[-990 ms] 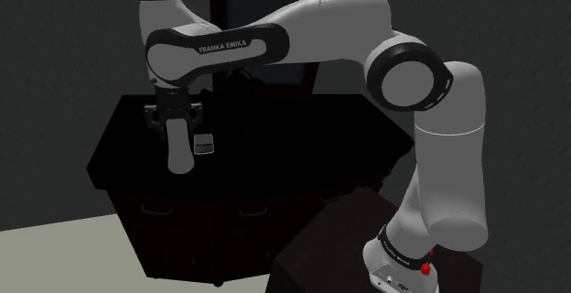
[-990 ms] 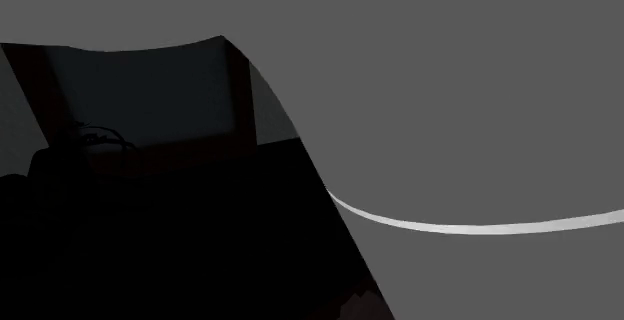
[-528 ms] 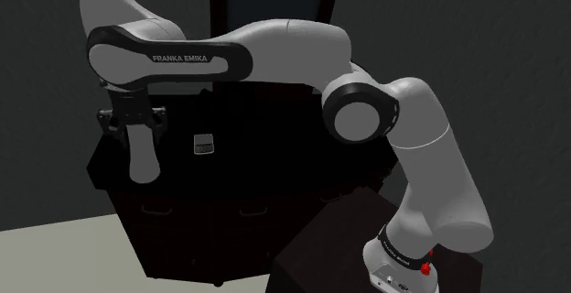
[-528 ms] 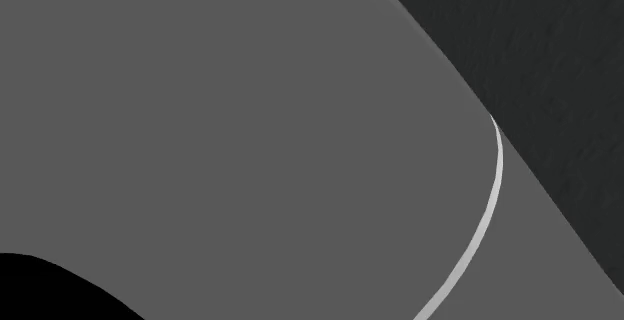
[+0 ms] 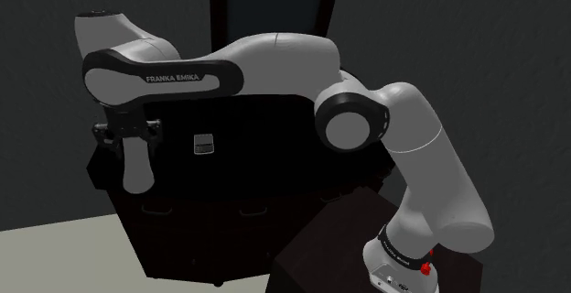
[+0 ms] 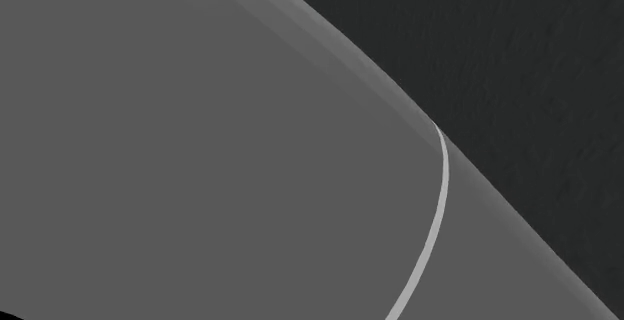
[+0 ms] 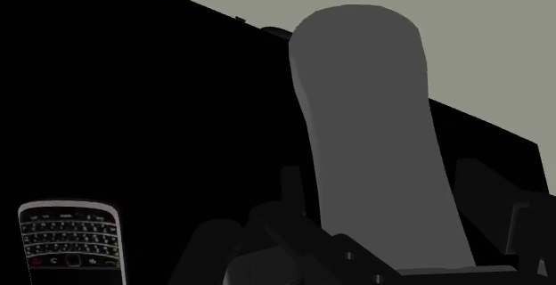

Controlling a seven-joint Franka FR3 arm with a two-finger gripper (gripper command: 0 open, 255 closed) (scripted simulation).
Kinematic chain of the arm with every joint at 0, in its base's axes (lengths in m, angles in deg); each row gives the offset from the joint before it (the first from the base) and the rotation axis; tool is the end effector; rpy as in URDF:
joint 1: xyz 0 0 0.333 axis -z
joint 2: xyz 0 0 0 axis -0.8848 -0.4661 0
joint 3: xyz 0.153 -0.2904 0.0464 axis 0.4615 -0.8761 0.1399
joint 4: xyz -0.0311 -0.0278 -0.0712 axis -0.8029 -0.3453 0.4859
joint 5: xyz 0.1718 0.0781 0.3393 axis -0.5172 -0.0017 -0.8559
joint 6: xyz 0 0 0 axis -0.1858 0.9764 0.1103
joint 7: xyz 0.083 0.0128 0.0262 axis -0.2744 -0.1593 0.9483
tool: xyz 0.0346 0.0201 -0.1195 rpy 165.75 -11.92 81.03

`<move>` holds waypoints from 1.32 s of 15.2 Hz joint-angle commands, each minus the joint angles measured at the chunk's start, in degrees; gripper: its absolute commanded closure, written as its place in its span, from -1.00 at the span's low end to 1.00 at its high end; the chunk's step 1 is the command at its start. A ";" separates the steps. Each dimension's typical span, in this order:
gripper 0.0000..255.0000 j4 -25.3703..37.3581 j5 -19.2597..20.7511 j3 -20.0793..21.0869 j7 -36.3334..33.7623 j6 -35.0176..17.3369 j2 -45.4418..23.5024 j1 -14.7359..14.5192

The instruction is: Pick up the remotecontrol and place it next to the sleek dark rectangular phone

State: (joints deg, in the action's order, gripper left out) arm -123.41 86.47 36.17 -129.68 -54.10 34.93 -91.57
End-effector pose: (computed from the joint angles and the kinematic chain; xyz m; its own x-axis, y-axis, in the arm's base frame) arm 0.6505 0.4241 0.3822 0.9051 -0.4252 -0.0042 -0.4252 -0.9048 -0.0220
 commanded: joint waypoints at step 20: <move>-1.00 -6.05 0.04 -0.03 -0.03 -5.91 -0.20 0.32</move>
State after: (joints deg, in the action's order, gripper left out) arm -129.50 86.51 36.14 -129.72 -60.05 34.75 -91.25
